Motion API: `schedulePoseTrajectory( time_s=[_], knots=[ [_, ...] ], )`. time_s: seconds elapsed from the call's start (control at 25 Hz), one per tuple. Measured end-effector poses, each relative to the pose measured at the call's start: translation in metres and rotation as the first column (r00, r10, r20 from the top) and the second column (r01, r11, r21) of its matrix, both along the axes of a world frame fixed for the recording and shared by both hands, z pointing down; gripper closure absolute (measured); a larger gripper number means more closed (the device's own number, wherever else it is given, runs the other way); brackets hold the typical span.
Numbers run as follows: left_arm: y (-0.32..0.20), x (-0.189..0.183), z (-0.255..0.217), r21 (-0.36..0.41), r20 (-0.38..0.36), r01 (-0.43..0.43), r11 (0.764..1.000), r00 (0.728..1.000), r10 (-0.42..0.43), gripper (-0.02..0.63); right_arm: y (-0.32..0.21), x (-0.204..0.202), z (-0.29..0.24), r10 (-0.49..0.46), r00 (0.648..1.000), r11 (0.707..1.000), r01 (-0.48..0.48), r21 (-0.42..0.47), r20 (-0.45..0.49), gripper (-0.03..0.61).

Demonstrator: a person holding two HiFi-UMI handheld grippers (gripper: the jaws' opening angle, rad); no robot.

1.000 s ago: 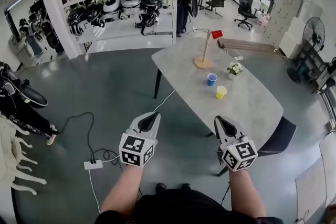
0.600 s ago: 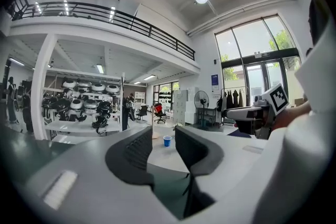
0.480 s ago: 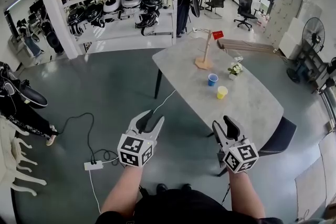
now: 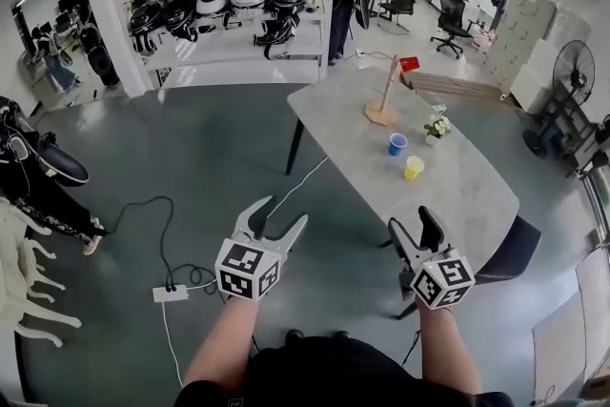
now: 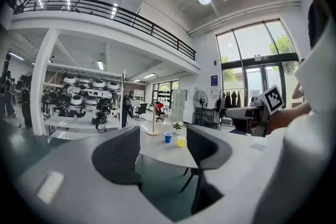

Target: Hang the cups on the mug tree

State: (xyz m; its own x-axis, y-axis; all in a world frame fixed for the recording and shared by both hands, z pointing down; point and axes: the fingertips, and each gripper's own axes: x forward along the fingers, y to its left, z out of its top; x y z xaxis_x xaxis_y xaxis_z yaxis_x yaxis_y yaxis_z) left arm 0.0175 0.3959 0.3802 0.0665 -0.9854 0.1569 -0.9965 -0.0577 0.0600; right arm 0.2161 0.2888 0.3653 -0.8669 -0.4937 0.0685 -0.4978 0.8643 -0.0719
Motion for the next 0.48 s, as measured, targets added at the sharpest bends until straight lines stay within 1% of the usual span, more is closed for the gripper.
schedulePoseTrajectory(
  time_s=[0.16,0.32,0.4,0.48],
  knots=[
    [0.01,-0.028,0.001,0.007,0.006,0.027,1.0,1.0,-0.027,0.35,0.007,-0.028,0.0,0.002,1.0,1.0,-0.002,0.02,-0.017,0.29],
    [0.011,-0.045,-0.003,0.018,0.035,0.03,0.999,0.999,-0.031,0.35,0.011,-0.055,-0.011,0.024,1.0,0.997,-0.024,0.068,0.009,0.29],
    [0.012,-0.054,-0.003,0.015,0.046,0.031,0.999,0.998,-0.032,0.35,0.012,-0.07,-0.012,0.023,1.0,0.997,-0.023,0.076,0.002,0.29],
    [0.011,-0.066,0.0,0.01,0.042,0.046,0.999,0.998,-0.046,0.35,0.012,-0.085,-0.01,0.017,1.0,0.997,-0.016,0.075,-0.006,0.29]
  ],
)
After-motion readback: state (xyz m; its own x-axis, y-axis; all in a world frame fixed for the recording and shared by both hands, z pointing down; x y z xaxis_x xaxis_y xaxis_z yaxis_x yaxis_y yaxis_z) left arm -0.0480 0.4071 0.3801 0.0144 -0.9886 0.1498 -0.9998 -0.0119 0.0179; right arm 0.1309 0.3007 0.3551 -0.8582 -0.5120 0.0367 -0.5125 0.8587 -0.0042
